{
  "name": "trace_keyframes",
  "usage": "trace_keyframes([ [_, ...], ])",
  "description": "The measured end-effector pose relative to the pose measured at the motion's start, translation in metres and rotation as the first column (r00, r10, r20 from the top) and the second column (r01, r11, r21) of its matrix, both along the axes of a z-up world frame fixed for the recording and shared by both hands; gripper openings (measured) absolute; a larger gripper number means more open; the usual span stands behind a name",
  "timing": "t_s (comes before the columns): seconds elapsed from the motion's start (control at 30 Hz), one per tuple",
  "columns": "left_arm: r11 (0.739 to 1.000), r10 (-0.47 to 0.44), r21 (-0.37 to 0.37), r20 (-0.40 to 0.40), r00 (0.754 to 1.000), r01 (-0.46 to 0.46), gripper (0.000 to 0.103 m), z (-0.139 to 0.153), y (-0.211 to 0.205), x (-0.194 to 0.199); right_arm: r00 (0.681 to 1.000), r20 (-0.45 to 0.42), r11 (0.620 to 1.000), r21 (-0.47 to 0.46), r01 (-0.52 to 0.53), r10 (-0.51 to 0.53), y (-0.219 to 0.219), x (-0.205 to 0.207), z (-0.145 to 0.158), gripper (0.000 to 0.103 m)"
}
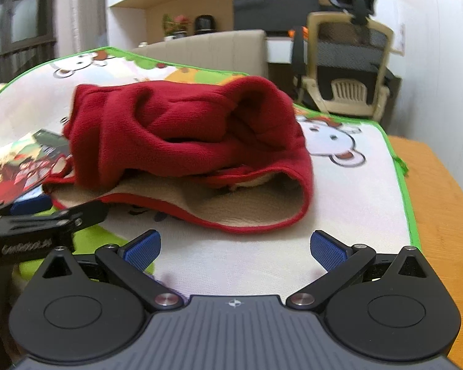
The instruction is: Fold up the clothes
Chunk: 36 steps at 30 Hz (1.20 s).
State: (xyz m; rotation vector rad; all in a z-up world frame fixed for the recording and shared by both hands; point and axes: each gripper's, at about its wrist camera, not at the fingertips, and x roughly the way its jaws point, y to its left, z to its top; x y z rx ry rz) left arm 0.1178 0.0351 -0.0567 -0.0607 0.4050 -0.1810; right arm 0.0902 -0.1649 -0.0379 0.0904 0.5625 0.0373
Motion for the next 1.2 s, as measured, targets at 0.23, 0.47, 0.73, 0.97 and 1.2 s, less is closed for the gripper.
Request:
trace_keyframes([
  [0.23, 0.995, 0.038, 0.094, -0.046, 0.998, -0.034, 0.103, 0.007, -0.010, -0.010, 0.999, 0.045, 0.999, -0.048, -0.002, 0.004, 0.003, -0.008, 0.005, 0.103],
  [0.47, 0.986, 0.033, 0.166, -0.072, 0.997, -0.020, 0.103, 0.022, -0.013, -0.045, 1.000, 0.013, 0.997, -0.071, 0.003, -0.002, 0.011, -0.027, 0.008, 0.103],
  [0.73, 0.987, 0.037, 0.155, -0.047, 0.998, -0.029, 0.103, 0.040, -0.010, -0.061, 0.999, 0.030, 0.996, -0.086, 0.015, -0.012, 0.018, -0.055, 0.023, 0.103],
  [0.97, 0.988, 0.004, 0.157, -0.116, 0.993, 0.015, 0.103, 0.043, -0.010, -0.078, 0.999, 0.038, 0.996, -0.077, 0.036, -0.033, 0.017, -0.079, 0.032, 0.103],
  [1.2, 0.988, 0.033, 0.156, -0.148, 0.988, -0.009, 0.103, 0.048, -0.006, -0.088, 0.998, 0.058, 0.995, -0.093, 0.035, -0.030, 0.021, -0.092, 0.042, 0.103],
])
